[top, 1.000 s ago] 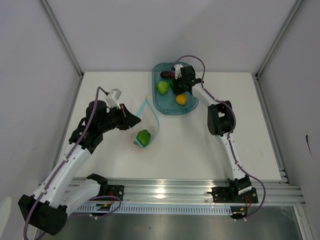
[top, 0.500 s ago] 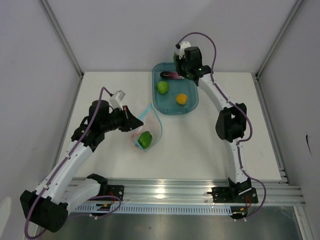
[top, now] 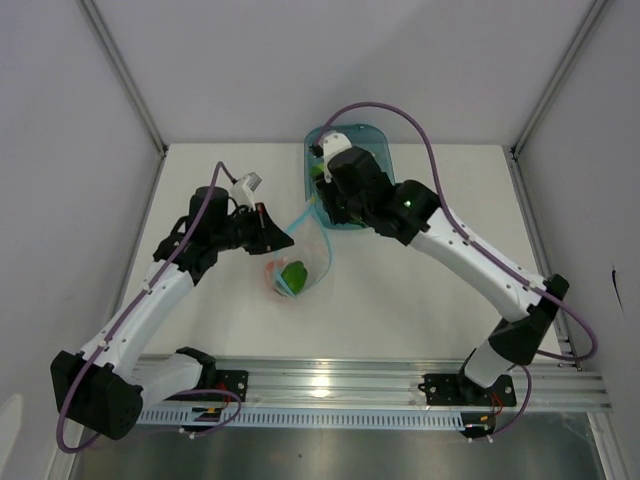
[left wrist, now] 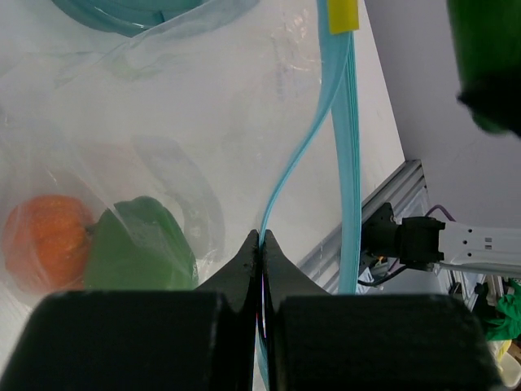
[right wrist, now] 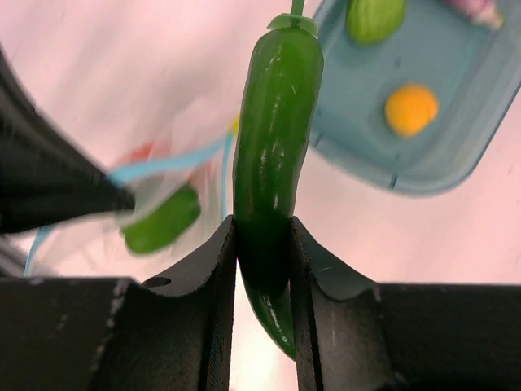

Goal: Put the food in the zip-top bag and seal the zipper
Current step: Pick up the fake vegetable from the bin, then place the fake vegetable in the zipper food storage bag.

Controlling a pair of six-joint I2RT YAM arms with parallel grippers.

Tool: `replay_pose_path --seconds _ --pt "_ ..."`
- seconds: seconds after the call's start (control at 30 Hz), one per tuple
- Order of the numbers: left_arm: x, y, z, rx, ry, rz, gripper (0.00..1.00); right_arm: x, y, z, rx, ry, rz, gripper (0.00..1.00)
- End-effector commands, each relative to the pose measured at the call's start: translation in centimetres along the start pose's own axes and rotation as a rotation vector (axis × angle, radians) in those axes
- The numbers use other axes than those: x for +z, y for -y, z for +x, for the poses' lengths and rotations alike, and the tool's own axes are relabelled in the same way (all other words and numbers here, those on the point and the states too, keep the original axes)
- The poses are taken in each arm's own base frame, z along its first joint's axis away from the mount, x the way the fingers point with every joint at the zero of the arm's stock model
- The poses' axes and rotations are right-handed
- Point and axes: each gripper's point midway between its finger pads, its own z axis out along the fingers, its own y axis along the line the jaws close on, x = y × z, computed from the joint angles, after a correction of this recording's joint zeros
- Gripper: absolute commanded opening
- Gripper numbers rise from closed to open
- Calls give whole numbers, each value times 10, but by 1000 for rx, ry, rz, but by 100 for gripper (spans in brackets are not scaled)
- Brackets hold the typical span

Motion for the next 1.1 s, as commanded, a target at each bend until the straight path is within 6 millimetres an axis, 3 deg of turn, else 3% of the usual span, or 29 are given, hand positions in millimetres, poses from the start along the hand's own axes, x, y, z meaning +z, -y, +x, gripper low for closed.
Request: replay_pose_path --seconds 0.0,0.13,0.2,0.3,0.47,0.83,1.07 --pt "-1 21 -19 50 36 73 1 -44 -3 33 100 -91 3 0" --pt "3 21 -23 51 36 80 0 -88 -20 52 168 -125 -107 0" --pt "5 21 -22 55 31 85 1 -96 -38 72 200 -176 -207 0" --pt "6 23 -24 57 34 98 1 -111 -62 81 250 -214 -352 0" --pt "4 28 -26 63 48 123 1 -101 -77 99 297 -304 -390 0" --pt "-7 37 -14 96 90 199 1 -68 -116 76 569 -313 -457 0" --pt "-16 42 -10 120 121 226 1 -40 -103 63 743 -250 -395 0"
